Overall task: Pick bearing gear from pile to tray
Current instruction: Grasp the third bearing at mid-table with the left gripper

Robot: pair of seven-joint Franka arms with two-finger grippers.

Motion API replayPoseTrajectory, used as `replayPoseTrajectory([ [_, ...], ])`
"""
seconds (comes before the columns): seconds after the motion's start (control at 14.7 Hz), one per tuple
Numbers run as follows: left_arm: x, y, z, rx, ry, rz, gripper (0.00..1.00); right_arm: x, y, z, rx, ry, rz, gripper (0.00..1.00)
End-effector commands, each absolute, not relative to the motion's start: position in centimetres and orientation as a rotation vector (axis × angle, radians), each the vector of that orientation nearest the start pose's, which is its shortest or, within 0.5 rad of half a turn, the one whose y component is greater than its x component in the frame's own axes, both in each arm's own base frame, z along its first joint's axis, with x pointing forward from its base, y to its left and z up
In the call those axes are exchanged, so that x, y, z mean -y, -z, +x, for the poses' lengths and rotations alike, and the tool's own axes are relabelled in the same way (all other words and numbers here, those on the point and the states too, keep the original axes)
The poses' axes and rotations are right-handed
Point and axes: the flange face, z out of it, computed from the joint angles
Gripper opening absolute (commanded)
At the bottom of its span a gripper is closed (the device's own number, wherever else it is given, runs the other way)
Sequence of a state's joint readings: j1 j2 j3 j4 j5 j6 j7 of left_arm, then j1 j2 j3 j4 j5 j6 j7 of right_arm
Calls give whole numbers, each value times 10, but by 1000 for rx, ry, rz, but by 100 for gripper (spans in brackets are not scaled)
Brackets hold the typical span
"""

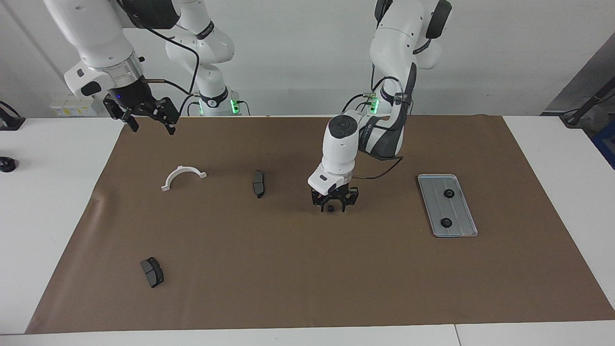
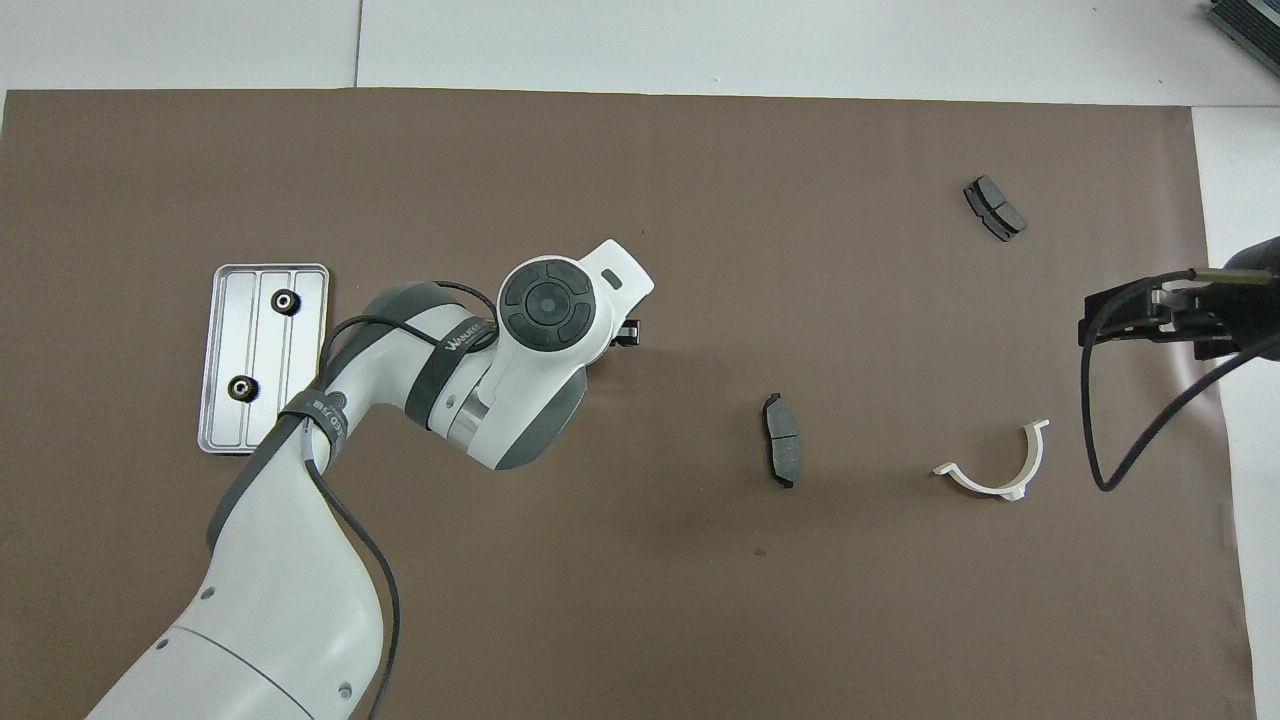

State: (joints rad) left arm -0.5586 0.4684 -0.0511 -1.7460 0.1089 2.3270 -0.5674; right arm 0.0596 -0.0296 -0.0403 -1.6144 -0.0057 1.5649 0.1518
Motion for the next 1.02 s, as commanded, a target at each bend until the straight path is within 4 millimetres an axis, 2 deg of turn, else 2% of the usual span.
replayPoseTrajectory([
  [0.0, 380, -308, 545, -162, 226, -3146, 70, -9, -621, 538, -182, -47, -3126, 100],
  [0.27, 376, -301, 539, -141, 225, -3150, 67, -9, -621, 538, -177, -47, -3124, 100],
  [0.34, 376, -300, 538, -130, 220, -3149, 63, -10, -621, 538, -175, -47, -3125, 100],
  [0.54, 375, -299, 537, -93, 209, -3147, 32, -11, -621, 538, -173, -47, -3125, 100],
  [0.61, 375, -301, 536, -75, 201, -3145, 19, -11, -621, 538, -173, -47, -3125, 100],
  [0.68, 374, -301, 535, -39, 188, -3141, 0, -11, -621, 538, -173, -47, -3125, 100],
  [0.95, 370, -309, 528, 23, 92, -3090, 0, -11, -621, 538, -173, -47, -3125, 100],
])
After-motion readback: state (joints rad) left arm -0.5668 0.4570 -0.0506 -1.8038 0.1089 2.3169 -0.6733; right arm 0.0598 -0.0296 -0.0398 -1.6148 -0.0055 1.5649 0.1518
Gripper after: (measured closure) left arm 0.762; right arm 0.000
